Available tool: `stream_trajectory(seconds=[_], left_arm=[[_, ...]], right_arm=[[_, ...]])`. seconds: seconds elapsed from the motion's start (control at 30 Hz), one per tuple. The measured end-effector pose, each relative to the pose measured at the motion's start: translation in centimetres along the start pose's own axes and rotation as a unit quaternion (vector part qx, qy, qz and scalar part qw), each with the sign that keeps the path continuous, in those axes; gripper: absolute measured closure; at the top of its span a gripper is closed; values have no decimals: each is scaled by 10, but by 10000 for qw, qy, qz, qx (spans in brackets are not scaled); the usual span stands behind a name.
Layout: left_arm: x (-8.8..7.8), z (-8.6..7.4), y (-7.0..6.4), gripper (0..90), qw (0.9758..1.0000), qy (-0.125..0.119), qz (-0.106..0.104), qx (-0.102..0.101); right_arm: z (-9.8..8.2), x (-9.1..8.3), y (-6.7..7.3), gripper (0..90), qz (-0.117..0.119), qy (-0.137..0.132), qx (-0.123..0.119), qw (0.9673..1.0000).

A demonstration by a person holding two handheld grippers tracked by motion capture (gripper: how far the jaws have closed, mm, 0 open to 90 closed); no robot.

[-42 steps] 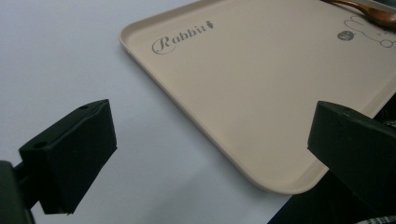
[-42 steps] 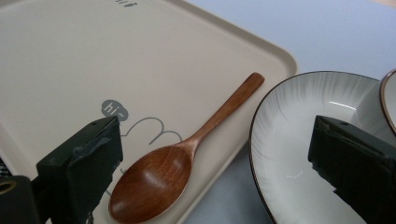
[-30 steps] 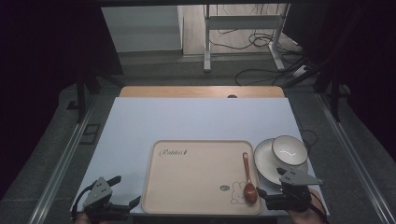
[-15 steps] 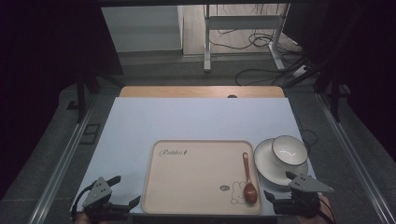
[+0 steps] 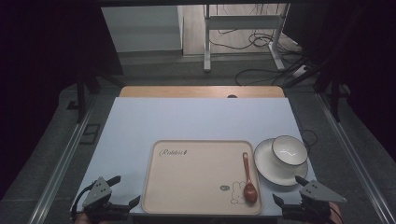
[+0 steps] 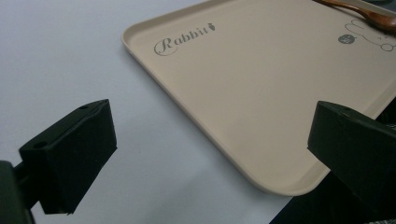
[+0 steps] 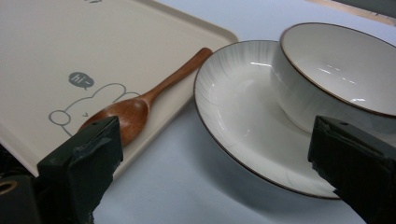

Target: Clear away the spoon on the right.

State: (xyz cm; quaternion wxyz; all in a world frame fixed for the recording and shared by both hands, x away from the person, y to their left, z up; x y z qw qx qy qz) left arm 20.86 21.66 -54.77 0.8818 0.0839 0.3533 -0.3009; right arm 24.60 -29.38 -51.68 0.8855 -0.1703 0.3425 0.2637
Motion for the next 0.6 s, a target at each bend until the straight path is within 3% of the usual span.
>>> stream_trajectory(seconds=[0.17,0.43,0.6], left_arm=[[0,0,0,7,10000,3,6,4],[0,0,0,7,10000,5,3,12],[1,0,0,8,10000,37,-4,24]], right_arm=[[-5,-2,-4,36,-35,-24,44,10000],[-18,3,-10,36,-27,258,195,9995],[-18,3,-11,36,-13,212,203,9996]])
Point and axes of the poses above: each handheld gripper's, and its own axes: x roughly forward along the jaws, z roughly out of its top, y roughly to its left, the point moved 7 cm from there along x, roughly forward along the jaws, and after that the axes turned 11 degrees about y, right-handed, at the moved point
